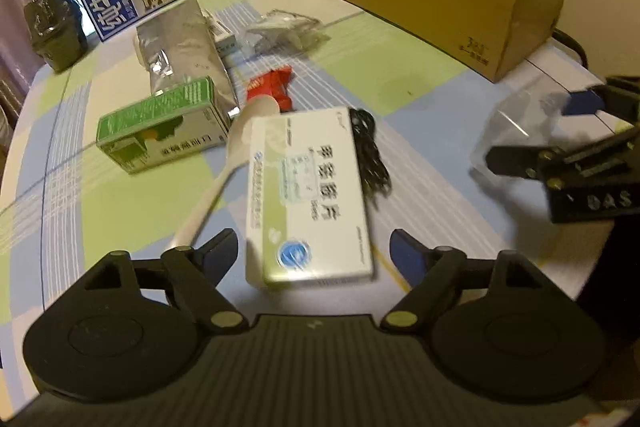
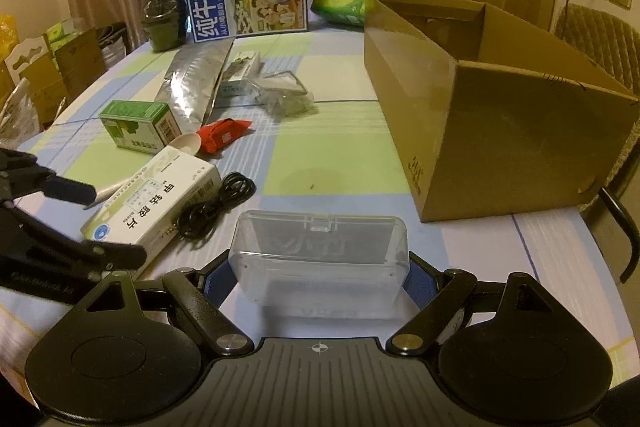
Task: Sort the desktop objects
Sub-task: 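Carry the medicine box in the left tool to the cardboard box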
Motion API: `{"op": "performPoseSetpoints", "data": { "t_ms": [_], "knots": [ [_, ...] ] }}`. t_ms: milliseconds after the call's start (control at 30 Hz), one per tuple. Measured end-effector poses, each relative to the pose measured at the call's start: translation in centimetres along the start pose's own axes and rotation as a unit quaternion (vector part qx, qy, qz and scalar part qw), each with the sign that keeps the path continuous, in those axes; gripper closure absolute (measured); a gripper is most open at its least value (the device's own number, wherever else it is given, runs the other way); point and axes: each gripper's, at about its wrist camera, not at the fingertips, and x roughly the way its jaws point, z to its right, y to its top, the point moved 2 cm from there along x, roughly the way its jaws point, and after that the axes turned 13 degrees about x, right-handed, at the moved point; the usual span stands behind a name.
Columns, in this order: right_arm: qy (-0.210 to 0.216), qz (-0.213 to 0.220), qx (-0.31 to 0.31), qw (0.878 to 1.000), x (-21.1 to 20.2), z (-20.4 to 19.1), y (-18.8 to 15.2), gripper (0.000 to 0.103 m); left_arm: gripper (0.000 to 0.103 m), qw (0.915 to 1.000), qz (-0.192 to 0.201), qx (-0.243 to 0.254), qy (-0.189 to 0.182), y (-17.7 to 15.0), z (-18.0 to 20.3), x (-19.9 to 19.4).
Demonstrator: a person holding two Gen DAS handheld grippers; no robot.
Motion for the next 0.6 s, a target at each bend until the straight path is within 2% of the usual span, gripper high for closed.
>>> {"op": "performPoseSetpoints", "data": {
  "t_ms": [200, 467, 600],
  "knots": [
    [0.002, 0.0, 0.003, 1.0, 0.6, 0.2, 0.0, 0.02, 0.024, 1.0, -0.007, 0.006, 0.001, 0.8, -1.2, 1.9],
    [0.01, -0.009, -0.004, 1.0, 1.5, -0.2, 0.0, 0.02, 0.034, 0.9998, -0.011, -0.005, -0.016, 1.3, -1.8, 3.3],
    [0.006, -0.01, -0.008, 1.0, 1.9, -0.4, 0.0, 0.02, 0.035, 0.9998, -0.012, -0.011, -0.014, 1.2, -1.5, 3.3]
  ]
}}
